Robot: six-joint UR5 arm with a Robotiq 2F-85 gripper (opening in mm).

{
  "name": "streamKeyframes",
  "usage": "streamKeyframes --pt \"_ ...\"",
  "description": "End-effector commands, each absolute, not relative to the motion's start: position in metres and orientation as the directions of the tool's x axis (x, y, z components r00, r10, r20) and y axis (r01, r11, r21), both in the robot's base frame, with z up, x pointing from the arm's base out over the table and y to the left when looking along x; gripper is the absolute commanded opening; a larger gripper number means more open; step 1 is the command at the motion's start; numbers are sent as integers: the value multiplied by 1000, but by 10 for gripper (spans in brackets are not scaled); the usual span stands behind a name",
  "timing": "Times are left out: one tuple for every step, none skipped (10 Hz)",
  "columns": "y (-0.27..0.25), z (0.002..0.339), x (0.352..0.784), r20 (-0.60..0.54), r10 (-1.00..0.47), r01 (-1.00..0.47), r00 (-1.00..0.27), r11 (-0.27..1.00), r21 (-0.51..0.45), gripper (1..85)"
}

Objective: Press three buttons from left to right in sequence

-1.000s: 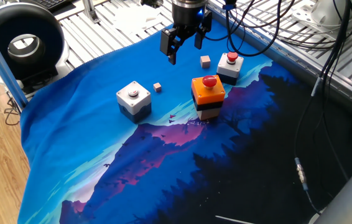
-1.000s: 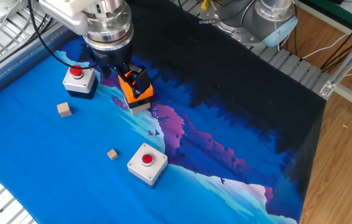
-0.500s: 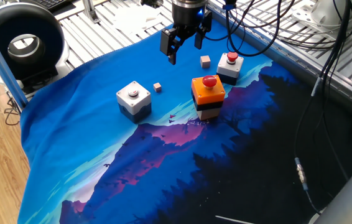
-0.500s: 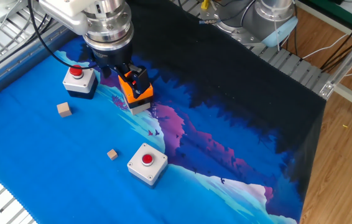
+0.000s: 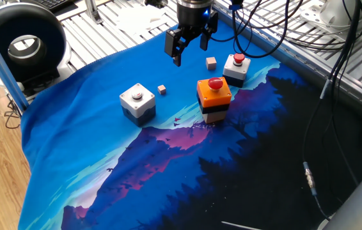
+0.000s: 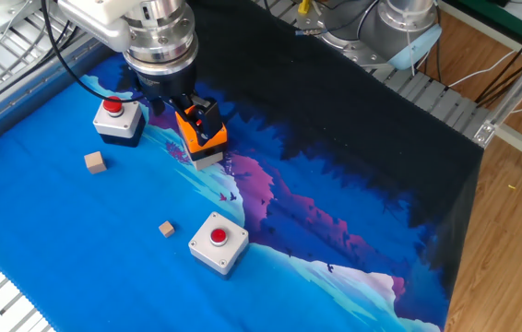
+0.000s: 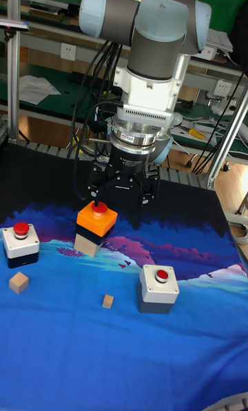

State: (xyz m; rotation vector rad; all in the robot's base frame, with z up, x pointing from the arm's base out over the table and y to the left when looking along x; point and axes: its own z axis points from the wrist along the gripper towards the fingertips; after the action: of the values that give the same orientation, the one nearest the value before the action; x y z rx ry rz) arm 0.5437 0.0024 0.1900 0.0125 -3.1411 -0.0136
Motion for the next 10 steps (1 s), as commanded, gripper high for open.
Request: streamKeyframes --pt "5 190 544 0 -8 -8 -1000 1000 9 10" --pt "16 202 623 -302 50 32 -952 997 64 10" --pt "16 201 625 -307 52 33 -950 997 66 10" --pt "16 200 625 -309 56 36 -949 997 70 10" --pt "16 200 625 -309 59 39 -949 997 71 10" --pt "17 200 626 -312 61 39 -948 996 76 10" --pt "18 200 627 -313 64 40 -948 996 82 10" --pt "19 200 627 -314 65 40 -947 996 84 10" --pt "19 200 628 -315 67 42 -947 995 86 10" --pt "19 200 627 -314 68 43 -947 995 86 10"
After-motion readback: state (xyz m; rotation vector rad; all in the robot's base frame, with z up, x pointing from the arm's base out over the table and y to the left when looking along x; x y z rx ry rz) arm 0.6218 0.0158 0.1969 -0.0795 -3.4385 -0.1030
